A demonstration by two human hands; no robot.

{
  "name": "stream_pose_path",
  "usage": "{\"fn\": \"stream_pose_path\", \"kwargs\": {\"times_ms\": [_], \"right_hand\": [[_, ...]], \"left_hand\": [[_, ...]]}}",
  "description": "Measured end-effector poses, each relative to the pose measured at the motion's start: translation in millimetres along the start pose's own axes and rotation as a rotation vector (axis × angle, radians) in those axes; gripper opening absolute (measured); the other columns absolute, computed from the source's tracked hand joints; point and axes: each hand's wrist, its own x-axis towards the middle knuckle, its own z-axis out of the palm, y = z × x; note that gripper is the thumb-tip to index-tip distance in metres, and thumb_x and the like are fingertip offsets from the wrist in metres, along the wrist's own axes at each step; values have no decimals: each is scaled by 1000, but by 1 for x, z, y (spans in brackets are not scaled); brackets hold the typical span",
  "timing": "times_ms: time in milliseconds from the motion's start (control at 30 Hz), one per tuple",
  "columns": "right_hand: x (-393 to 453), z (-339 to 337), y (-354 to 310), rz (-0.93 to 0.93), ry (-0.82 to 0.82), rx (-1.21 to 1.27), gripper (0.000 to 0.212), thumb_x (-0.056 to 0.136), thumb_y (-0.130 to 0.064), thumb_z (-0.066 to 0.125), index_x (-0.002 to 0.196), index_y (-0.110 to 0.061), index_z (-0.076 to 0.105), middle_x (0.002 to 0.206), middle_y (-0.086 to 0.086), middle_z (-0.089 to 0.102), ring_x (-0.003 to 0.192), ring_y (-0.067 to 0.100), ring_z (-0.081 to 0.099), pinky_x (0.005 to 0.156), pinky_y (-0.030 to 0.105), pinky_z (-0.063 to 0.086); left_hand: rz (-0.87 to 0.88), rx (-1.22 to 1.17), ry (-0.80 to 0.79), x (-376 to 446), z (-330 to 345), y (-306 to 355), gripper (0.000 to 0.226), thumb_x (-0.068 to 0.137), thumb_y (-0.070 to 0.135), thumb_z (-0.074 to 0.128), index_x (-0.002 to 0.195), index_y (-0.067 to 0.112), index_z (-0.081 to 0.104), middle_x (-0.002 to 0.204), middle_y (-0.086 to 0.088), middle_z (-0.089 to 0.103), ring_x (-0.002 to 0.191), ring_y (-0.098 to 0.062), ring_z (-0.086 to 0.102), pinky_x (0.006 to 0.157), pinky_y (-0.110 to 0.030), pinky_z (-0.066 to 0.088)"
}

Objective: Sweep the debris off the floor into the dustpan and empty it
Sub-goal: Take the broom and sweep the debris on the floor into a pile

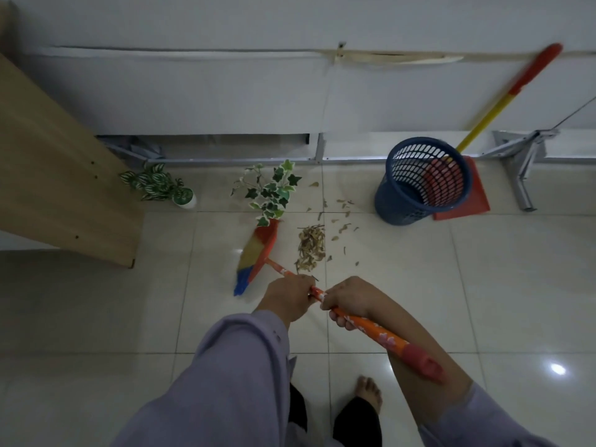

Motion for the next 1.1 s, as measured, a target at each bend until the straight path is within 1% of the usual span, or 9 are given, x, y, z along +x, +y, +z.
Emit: {"fn": "stream_pose_path", "kwargs": {"times_ms": [100, 200, 300, 433, 567, 733, 900, 1000, 1100], "right_hand": [[-17, -28, 27, 33, 14, -15, 28, 89, -6, 57, 115, 3, 62, 60, 8, 52, 41, 12, 45, 38, 16, 37], [-39, -61, 52, 30, 45, -45, 34, 89, -5, 57, 121, 7, 61, 60, 8, 52, 39, 11, 45, 37, 14, 36], [-58, -93, 65, -31, 63, -85, 29, 88, -3, 57, 113, 8, 65, 60, 9, 53, 34, 10, 45, 37, 15, 37], [-61, -119, 70, -96, 52, -101, 17, 88, -3, 57, 103, 0, 65, 60, 9, 53, 33, 9, 45, 37, 16, 38], [-42, -129, 80, -97, 11, -73, 8, 89, -4, 56, 96, -2, 59, 59, 8, 51, 34, 10, 45, 39, 17, 37], [-31, -152, 108, -57, 39, -77, 8, 87, -2, 58, 93, 2, 60, 59, 10, 53, 39, 13, 46, 40, 19, 37], [-60, -187, 119, -90, 53, -35, 16, 86, -4, 57, 100, 2, 64, 62, 8, 54, 37, 9, 46, 40, 16, 39], [-72, -202, 108, -132, 96, -8, 29, 86, -4, 58, 112, 8, 65, 62, 8, 56, 39, 10, 47, 40, 16, 39], [-73, -205, 89, -180, 123, 20, 31, 86, -3, 58, 115, 8, 64, 61, 9, 55, 40, 11, 46, 40, 16, 39]], "left_hand": [[19, -28, -5, 0, 14, 43, 24, 93, 36, 50, 104, 16, 58, 113, -7, 63, 102, -30, 62, 83, -41, 51], [64, -63, -12, 3, 22, 88, 24, 93, 35, 51, 103, 15, 58, 112, -7, 64, 102, -29, 61, 86, -43, 51], [118, -56, 23, 8, 17, 121, 23, 92, 37, 52, 100, 16, 59, 110, -6, 65, 101, -28, 61, 86, -43, 52], [82, -33, 97, 15, 11, 142, 23, 92, 36, 52, 100, 16, 59, 110, -5, 65, 103, -28, 60, 85, -41, 51], [44, -27, 84, 22, 17, 152, 30, 92, 34, 51, 116, 18, 58, 121, -4, 61, 112, -26, 58, 90, -42, 50], [57, -64, 45, 27, 39, 183, 37, 95, 33, 51, 130, 22, 51, 135, -2, 55, 121, -24, 54, 96, -41, 48], [117, -83, 131, 32, 35, 212, 39, 95, 34, 50, 132, 23, 50, 136, 0, 55, 121, -23, 53, 97, -41, 48], [169, -86, 211, 38, 15, 216, 40, 96, 33, 50, 135, 23, 48, 138, 1, 53, 125, -22, 51, 100, -40, 46], [170, -83, 258, 49, -4, 216, 44, 96, 32, 50, 138, 20, 44, 142, 0, 49, 129, -22, 47, 102, -38, 44]]}}
